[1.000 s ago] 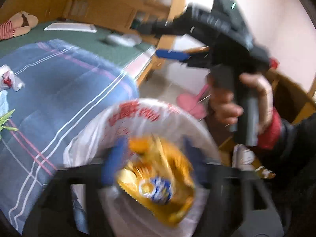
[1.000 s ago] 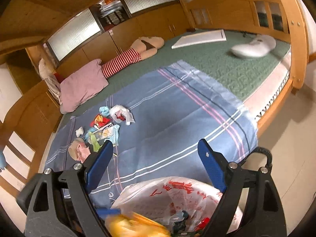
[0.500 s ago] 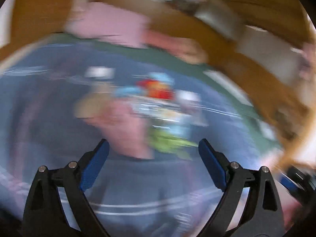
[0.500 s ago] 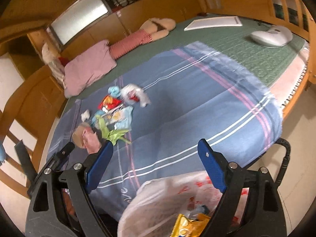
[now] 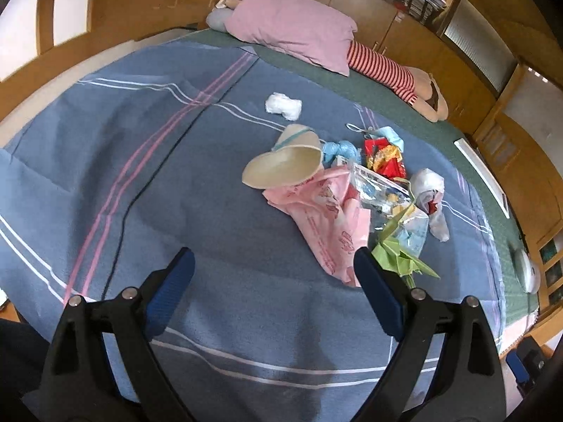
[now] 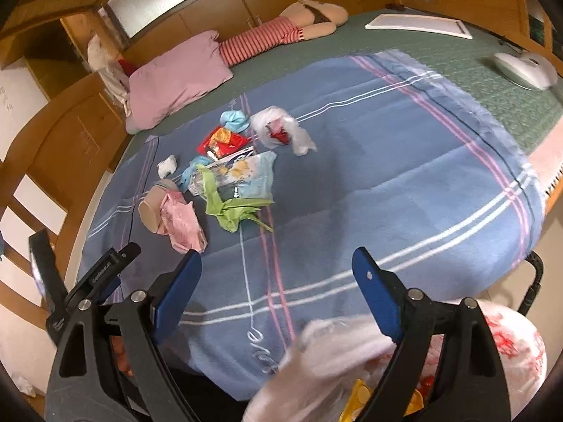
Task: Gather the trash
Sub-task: 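Move both open tools back over the trash pile on the bed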
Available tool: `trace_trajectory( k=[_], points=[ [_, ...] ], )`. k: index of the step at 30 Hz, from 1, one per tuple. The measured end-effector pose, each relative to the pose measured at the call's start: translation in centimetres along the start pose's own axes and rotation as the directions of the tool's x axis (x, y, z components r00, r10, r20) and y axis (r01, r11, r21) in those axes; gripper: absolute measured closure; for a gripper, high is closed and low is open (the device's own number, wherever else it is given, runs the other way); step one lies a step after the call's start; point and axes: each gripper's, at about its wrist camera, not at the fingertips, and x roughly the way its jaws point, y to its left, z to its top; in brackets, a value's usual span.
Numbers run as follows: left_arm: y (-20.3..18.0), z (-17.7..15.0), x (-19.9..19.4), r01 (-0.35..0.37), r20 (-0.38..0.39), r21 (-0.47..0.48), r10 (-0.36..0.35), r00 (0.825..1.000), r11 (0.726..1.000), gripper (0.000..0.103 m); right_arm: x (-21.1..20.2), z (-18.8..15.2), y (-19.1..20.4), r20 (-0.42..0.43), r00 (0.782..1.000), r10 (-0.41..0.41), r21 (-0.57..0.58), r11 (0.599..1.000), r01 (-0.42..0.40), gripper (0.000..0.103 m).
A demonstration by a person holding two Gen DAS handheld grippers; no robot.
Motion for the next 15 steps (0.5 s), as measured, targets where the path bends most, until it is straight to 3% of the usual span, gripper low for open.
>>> trace_trajectory(
  k=[10, 15],
  points=[
    [4.0, 0.8, -0.6, -0.114, 0.058, -0.167, 0.125, 0.990, 0.979, 0.011, 11.7, 3.9, 7.0, -0.082, 0.996, -0.042, -0.132, 0.991, 0.031, 0.017],
    [4.7, 0.8, -0.4, -0.139, 0.059, -0.192, 0.153, 0.987, 0.972, 0.011, 16.3, 3.0, 9.9, -0.139, 0.986, -0.095, -0.228, 0.972, 0.062, 0.018]
  ],
)
